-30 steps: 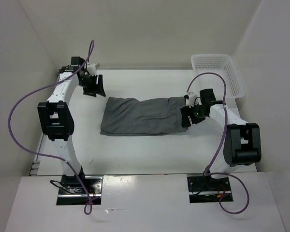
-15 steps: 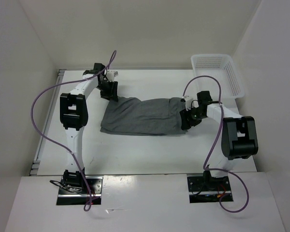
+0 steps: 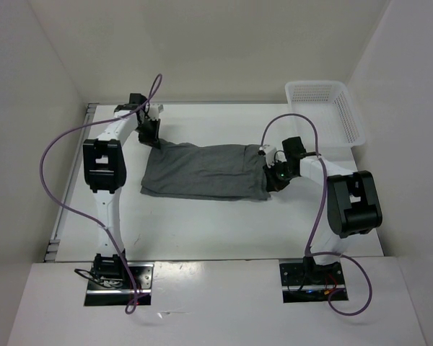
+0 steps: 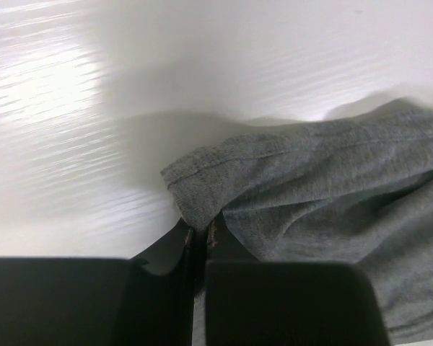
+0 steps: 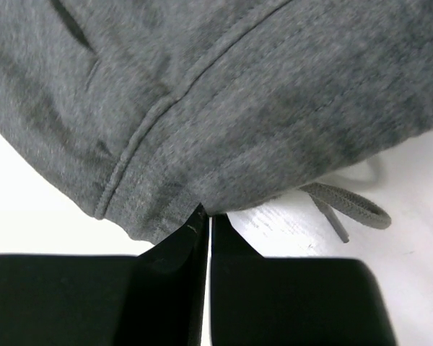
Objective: Fold and stack the shorts
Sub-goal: Fold the shorts
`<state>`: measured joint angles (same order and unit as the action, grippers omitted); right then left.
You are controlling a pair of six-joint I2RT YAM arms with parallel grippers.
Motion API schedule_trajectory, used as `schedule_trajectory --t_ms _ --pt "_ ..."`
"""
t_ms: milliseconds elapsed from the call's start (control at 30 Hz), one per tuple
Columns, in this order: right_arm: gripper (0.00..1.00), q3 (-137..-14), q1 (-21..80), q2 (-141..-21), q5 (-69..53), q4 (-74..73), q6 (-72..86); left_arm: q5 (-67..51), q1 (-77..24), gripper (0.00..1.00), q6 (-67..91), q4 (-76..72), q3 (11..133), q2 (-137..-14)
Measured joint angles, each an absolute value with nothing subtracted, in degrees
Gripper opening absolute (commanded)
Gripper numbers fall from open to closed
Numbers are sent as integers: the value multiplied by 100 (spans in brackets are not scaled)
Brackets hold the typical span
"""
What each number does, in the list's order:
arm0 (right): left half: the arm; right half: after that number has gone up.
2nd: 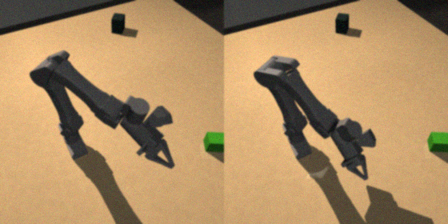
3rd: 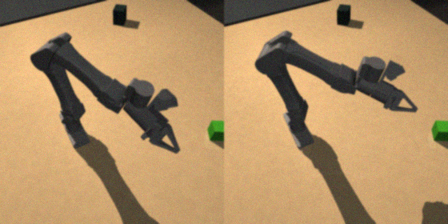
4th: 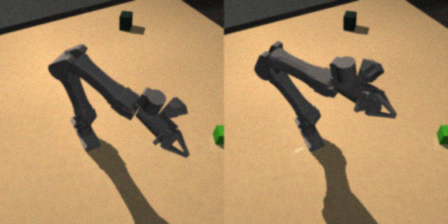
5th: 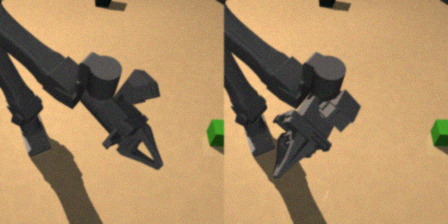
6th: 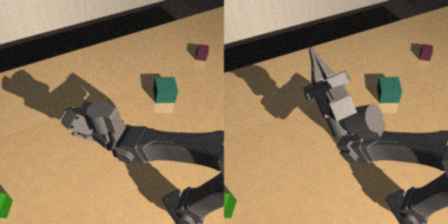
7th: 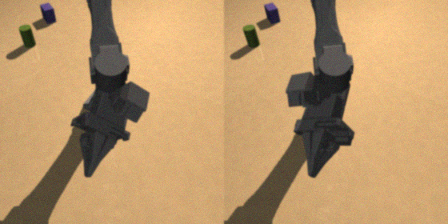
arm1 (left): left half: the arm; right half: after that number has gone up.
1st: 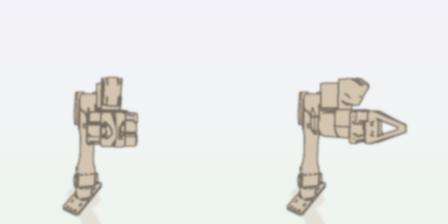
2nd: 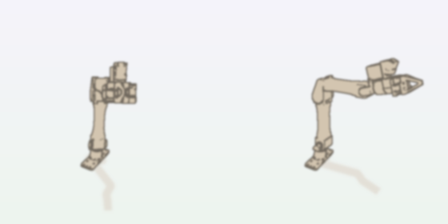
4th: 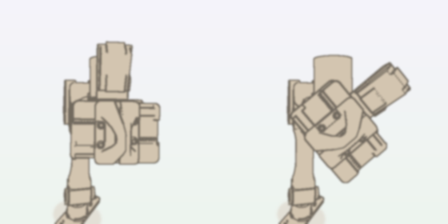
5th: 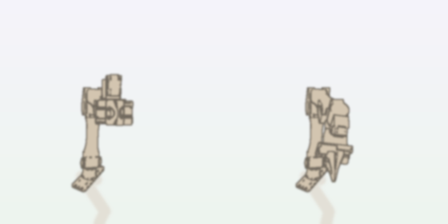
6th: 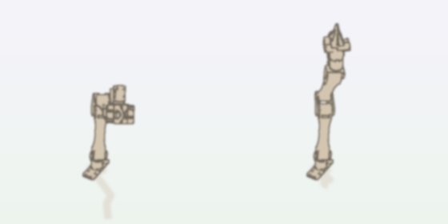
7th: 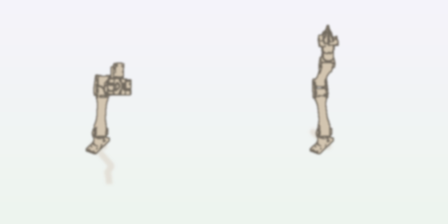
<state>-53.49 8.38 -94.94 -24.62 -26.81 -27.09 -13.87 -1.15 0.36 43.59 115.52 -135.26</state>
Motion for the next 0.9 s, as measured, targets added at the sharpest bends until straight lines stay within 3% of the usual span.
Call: schedule_trajectory --t_ms 233,300,333,367,433,600,900 --pt "0 -5395 906 -9507 -2438 -2532 -2991 -1236 119 5 49 4368 11552 -13526" --pt "19 -5494 910 -9533 -2394 -2539 -3028 -1210 117 9 45 4364 11552 -13526" --pt "52 -5572 910 -9553 -2355 -2565 -3041 -1197 117 11 45 4364 11552 -13526" --pt "66 -5699 908 -9585 -2270 -2624 -3044 -1160 121 12 38 4344 11552 -13526" --pt "80 -5996 899 -9657 -2226 -2783 -3098 -1087 143 15 27 4281 11552 -13526" --pt "86 -6720 886 -9653 -2453 -3216 -3055 -1033 198 16 27 4200 11548 -13526" --pt "90 -6711 515 -9518 -3479 -3905 -2255 -937 204 20 25 4099 11373 -13443"
